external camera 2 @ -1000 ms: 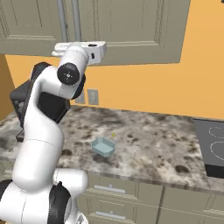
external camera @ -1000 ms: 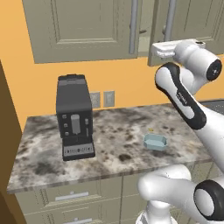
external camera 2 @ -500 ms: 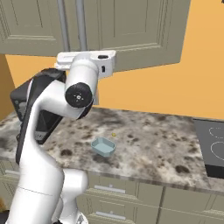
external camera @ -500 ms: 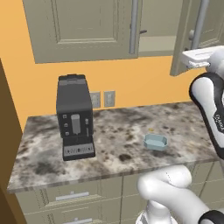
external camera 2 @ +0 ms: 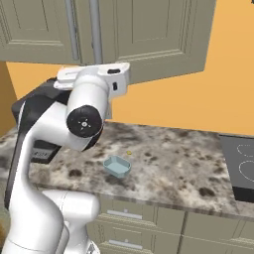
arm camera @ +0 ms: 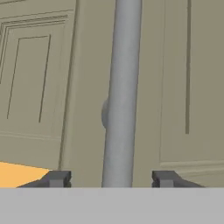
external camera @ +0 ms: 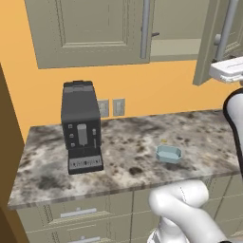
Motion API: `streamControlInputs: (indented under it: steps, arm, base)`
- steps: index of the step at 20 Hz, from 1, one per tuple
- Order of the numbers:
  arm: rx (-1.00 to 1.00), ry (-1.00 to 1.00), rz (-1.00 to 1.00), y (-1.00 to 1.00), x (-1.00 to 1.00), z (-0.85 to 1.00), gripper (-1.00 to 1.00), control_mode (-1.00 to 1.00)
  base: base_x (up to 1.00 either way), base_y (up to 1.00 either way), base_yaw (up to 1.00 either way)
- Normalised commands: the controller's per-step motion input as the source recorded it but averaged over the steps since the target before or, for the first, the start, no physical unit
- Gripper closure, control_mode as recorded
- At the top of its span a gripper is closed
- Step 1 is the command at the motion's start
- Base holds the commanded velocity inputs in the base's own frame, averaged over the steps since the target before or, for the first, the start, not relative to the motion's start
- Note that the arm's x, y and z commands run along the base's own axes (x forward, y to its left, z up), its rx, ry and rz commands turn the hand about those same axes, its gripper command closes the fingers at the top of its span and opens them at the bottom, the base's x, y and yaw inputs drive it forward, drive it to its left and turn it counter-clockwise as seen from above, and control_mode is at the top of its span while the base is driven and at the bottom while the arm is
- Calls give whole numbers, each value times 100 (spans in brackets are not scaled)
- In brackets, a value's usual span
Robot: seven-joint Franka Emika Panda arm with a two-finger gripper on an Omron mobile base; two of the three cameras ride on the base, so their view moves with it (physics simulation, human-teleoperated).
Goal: Pick the pan from the cabinet and place it on the stove. Then turn on the stove burner for the pan.
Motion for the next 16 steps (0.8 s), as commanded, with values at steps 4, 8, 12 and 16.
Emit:
streamControlInputs:
  steps: [4, 8, 12, 16]
  arm:
    - [-7, -4, 3, -1, -93, 1, -100, -100]
    - [-14, -1, 0, 43, -86, 7, -100, -100]
    - [-21, 2, -7, 81, -24, 14, -100, -100]
    - [-27, 11, -20, 86, 2, 12, -100, -100]
  base:
    - [0, 0, 0]
    - [0, 0, 0]
    - [0, 0, 0]
    - [0, 0, 0]
